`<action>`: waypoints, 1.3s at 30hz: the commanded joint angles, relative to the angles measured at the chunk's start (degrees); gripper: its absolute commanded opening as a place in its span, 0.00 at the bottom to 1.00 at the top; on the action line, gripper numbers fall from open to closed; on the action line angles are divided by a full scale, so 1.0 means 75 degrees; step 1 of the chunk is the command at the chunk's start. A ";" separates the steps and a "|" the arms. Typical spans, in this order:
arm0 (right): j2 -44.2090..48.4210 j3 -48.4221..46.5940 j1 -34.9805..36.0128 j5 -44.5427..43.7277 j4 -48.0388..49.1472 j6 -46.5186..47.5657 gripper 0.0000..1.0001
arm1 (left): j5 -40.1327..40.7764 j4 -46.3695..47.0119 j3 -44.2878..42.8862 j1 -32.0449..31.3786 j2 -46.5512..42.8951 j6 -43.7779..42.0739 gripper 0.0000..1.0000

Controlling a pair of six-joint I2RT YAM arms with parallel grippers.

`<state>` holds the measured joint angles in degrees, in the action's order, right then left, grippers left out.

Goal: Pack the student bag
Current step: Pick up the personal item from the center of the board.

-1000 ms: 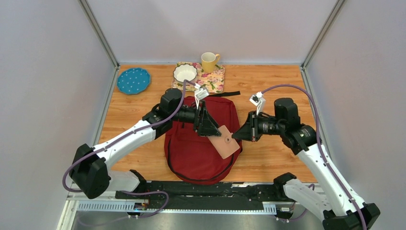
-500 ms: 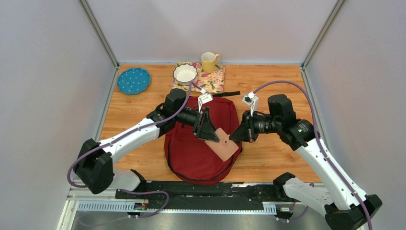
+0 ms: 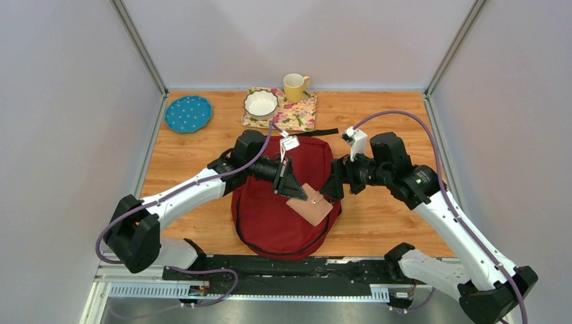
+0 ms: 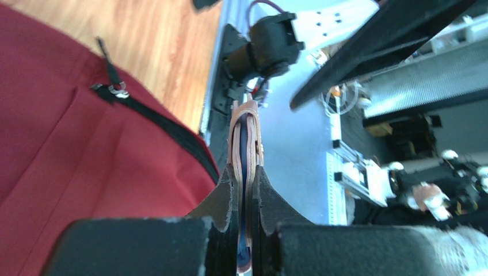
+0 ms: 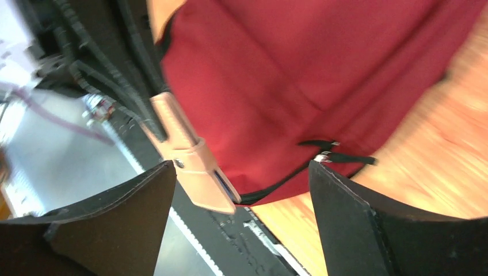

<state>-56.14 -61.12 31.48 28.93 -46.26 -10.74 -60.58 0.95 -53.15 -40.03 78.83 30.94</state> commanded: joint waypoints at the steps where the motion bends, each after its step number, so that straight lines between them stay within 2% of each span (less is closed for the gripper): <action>1: 0.0581 0.0087 -0.0003 -0.2738 0.0156 -0.0699 0.89 | 0.1873 -0.0641 0.0300 0.0029 -0.1003 -0.0457 0.00; 2: 0.0734 0.0261 -0.0003 -0.2895 0.0191 -0.0898 0.89 | 0.2353 -0.0816 0.0382 0.0017 -0.1204 -0.0434 0.00; 3: 0.0886 0.0367 -0.0003 -0.2966 0.0249 -0.1259 0.89 | 0.3553 -0.0865 0.0499 0.0040 -0.1414 -0.0167 0.00; 4: 0.1247 0.0508 -0.0003 -0.2955 0.0494 -0.1518 0.90 | 0.4203 -0.0853 0.0837 0.0029 -0.1939 0.0068 0.00; 6: 0.1601 0.1093 0.0009 -0.2652 0.0869 -0.2208 0.91 | 0.5631 -0.0235 0.1376 0.0029 -0.2585 0.0931 0.00; 8: 0.1953 0.1515 -0.0014 -0.1786 0.1572 -0.2760 0.92 | 0.6571 0.0982 0.2372 0.0029 -0.3593 0.1648 0.00; 9: 0.2047 0.1981 0.0020 -0.1481 0.1829 -0.3111 0.92 | 0.6693 0.1578 0.2769 0.0040 -0.3898 0.2302 0.00; 10: 0.2199 0.2218 0.0021 -0.0968 0.2412 -0.3764 0.92 | 0.6810 0.2675 0.3504 0.0017 -0.4423 0.2564 0.00; 11: 0.2281 0.2440 0.0044 -0.0789 0.2720 -0.4154 0.92 | 0.7148 0.3068 0.3790 0.0017 -0.4637 0.2821 0.00; 13: 0.2526 0.3225 0.0231 -0.0600 0.3817 -0.5112 0.92 | 0.7373 0.4039 0.4457 0.0017 -0.5035 0.3432 0.00; 16: 0.2727 0.4021 0.0804 -0.1310 0.4990 -0.5983 0.92 | 0.7398 0.5339 0.5009 0.0017 -0.5027 0.4112 0.00; 21: 0.2435 0.4411 0.1788 -0.2075 0.6492 -0.6735 0.93 | 0.7186 0.6866 0.5176 -0.0182 -0.4371 0.4979 0.00; 25: 0.1944 0.4587 0.2071 -0.2532 0.7583 -0.7285 0.93 | 0.7256 0.8190 0.5176 -0.0474 -0.3797 0.5121 0.00; 29: 0.1521 0.4892 0.2095 -0.2615 0.8791 -0.7743 0.93 | 0.7455 0.8696 0.5164 -0.0732 -0.3550 0.5109 0.00; 34: 0.1310 0.4752 0.2107 -0.2965 0.9144 -0.7615 0.91 | 0.7655 0.9119 0.5351 -0.0873 -0.3397 0.5226 0.00; 35: 0.1309 0.4728 0.2095 -0.3024 0.9179 -0.7591 0.86 | 0.7690 0.9119 0.5375 -0.0885 -0.3385 0.5238 0.00; 39: 0.1239 0.4658 0.2107 -0.3107 0.9530 -0.7544 0.82 | 0.7807 0.9236 0.5492 -0.0920 -0.3374 0.5285 0.00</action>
<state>-46.61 -24.67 47.03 8.62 17.89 -67.13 -3.51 63.46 -12.64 -46.37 53.52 69.25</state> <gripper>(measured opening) 0.830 0.056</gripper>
